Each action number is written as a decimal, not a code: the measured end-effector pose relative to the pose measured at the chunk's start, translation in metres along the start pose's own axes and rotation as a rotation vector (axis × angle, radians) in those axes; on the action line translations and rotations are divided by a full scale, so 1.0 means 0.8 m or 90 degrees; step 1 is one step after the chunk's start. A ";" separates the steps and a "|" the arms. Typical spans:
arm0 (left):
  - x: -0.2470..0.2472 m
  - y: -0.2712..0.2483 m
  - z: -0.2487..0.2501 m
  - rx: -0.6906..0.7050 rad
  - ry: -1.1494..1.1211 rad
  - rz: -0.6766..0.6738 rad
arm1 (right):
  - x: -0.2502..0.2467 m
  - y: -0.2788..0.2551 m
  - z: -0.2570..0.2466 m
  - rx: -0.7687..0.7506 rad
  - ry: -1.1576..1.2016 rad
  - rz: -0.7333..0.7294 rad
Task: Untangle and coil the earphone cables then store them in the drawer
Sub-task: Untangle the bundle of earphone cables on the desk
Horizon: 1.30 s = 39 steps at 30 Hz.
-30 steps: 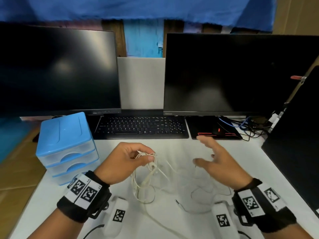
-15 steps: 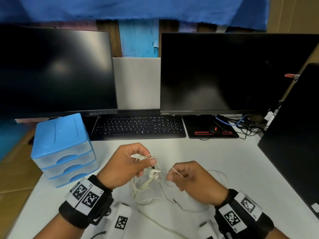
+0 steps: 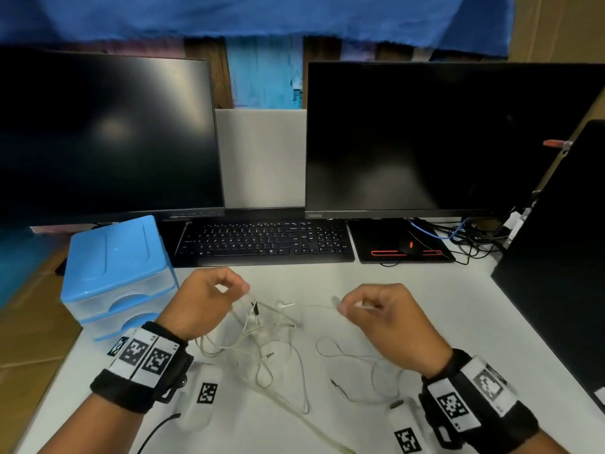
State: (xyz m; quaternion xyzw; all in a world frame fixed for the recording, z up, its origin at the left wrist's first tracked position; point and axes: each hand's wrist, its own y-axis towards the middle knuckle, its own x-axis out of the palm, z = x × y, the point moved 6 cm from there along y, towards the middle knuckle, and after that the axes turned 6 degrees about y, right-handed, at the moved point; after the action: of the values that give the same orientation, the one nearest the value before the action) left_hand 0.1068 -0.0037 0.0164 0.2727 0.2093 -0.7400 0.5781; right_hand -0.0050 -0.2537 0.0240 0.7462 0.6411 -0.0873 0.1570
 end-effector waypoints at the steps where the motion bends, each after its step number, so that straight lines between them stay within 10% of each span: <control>1: 0.000 0.001 0.001 0.003 -0.038 -0.005 | 0.005 -0.002 0.001 -0.003 -0.056 -0.029; 5: 0.002 -0.001 0.012 0.017 -0.125 0.001 | -0.007 0.002 0.002 0.019 0.150 0.048; 8: 0.008 -0.001 0.006 -0.002 -0.101 0.021 | -0.001 -0.001 -0.011 0.047 0.350 -0.074; 13: 0.019 0.000 0.001 0.000 -0.098 -0.054 | -0.007 0.001 -0.001 0.039 0.178 0.011; 21: 0.018 0.007 -0.011 -0.009 -0.089 -0.019 | 0.010 -0.004 -0.007 0.068 0.308 -0.189; 24: 0.008 0.011 -0.029 -0.046 -0.008 0.065 | -0.005 0.004 -0.001 0.031 0.168 -0.052; 29: 0.033 -0.017 0.029 0.147 0.084 0.075 | 0.005 0.004 0.003 0.035 0.149 -0.039; 35: 0.111 -0.059 0.068 0.202 -0.018 -0.228 | -0.077 0.019 0.030 0.102 0.207 0.286; 39: 0.172 -0.065 0.075 0.190 0.132 -0.435 | -0.096 0.021 0.033 0.123 0.093 0.326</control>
State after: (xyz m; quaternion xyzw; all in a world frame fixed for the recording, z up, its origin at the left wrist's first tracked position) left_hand 0.0213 -0.1304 -0.0265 0.3417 0.2357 -0.8807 0.2281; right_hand 0.0006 -0.3367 0.0271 0.8995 0.4304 -0.0513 0.0554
